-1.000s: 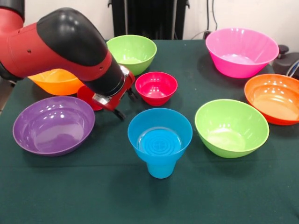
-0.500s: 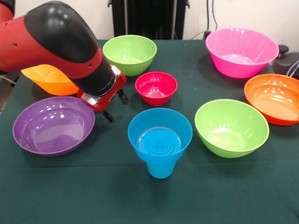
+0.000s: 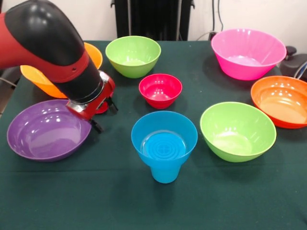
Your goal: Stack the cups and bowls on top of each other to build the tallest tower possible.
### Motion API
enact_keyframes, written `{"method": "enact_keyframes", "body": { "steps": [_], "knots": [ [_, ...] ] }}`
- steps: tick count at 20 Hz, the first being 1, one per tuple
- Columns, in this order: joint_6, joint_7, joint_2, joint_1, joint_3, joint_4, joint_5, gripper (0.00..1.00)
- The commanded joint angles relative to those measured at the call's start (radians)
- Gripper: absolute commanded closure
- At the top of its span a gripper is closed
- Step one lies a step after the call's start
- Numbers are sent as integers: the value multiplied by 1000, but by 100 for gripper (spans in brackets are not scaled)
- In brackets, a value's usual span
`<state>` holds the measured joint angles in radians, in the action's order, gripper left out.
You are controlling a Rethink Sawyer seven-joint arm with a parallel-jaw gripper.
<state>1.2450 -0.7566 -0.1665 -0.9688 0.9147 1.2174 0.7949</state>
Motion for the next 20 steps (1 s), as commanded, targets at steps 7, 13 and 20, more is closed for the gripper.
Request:
{"method": "enact_keyframes", "body": {
  "steps": [7,13,20],
  "knots": [
    [91,369,68,56,-142,-115,76,0],
    [73,294,49,72,-170,-38,48,0],
    [85,275,5,51,-201,21,25,0]
  ]
}}
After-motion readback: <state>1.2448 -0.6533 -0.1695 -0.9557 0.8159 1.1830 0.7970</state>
